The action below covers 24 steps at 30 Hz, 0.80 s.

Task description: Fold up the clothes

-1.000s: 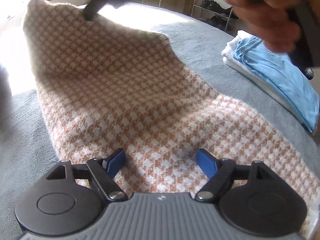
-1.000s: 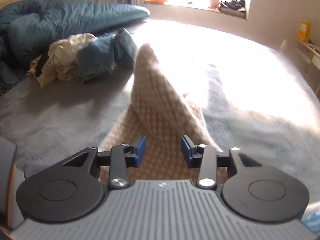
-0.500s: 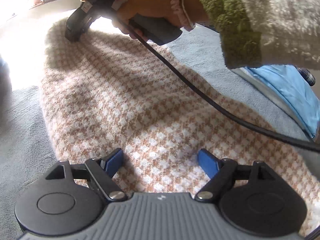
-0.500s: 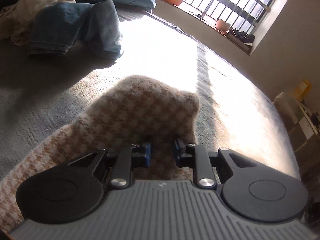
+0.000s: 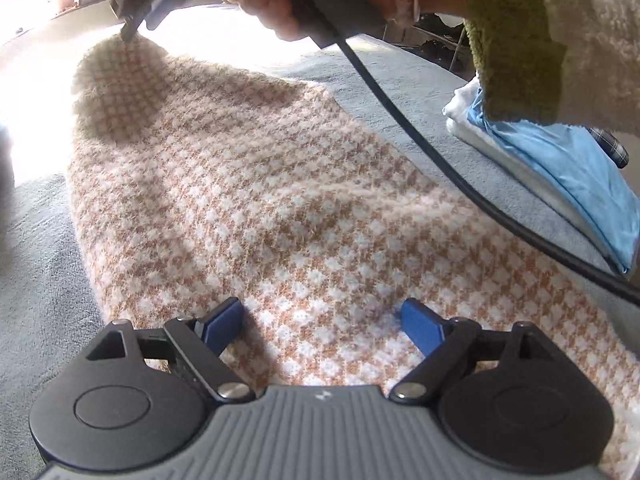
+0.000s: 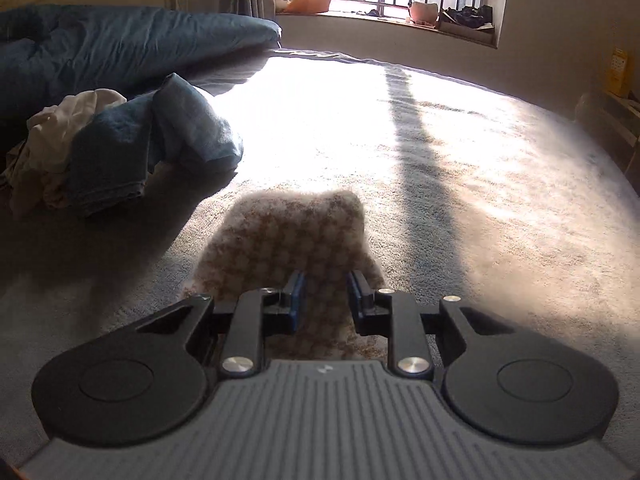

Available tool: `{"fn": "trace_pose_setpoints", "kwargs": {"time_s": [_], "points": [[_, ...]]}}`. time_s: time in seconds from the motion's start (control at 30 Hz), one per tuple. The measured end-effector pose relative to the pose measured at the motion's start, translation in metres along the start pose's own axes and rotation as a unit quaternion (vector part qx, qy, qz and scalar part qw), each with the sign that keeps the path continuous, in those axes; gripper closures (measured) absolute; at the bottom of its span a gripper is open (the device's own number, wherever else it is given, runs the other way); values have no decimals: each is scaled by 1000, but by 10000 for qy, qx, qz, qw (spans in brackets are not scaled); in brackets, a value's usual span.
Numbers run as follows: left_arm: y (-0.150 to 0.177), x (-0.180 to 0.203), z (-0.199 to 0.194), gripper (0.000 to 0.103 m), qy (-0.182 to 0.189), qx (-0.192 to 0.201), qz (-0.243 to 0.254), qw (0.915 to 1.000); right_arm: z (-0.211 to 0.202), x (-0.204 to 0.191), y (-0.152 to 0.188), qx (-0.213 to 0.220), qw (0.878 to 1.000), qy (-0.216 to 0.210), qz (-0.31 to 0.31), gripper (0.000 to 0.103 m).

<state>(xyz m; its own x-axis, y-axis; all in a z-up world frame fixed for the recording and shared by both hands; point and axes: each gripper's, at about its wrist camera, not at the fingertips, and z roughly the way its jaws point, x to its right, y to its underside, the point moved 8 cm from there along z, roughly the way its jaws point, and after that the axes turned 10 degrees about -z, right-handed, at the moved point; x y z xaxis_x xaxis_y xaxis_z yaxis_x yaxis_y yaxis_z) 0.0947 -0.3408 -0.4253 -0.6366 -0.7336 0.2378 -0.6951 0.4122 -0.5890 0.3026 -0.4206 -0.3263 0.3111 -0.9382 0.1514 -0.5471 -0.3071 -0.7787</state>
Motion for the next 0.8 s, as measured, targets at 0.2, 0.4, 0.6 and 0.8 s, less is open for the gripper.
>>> {"fn": "trace_pose_setpoints", "kwargs": {"time_s": [0.2, 0.4, 0.6, 0.8], "points": [[-1, 3, -1, 14, 5, -6, 39, 10000, 30, 6, -29, 215, 9990, 383, 83, 81], [-22, -21, -30, 28, 30, -211, -471, 9987, 95, 53, 44, -869, 9855, 344, 1414, 80], [-99, -143, -74, 28, 47, 515, -2641, 9631, 85, 71, 39, -551, 9642, -455, 2554, 76], [-153, -280, 16, 30, 577, 630, -4659, 8807, 78, 88, 31, -156, 9238, -1366, 3574, 44]]}}
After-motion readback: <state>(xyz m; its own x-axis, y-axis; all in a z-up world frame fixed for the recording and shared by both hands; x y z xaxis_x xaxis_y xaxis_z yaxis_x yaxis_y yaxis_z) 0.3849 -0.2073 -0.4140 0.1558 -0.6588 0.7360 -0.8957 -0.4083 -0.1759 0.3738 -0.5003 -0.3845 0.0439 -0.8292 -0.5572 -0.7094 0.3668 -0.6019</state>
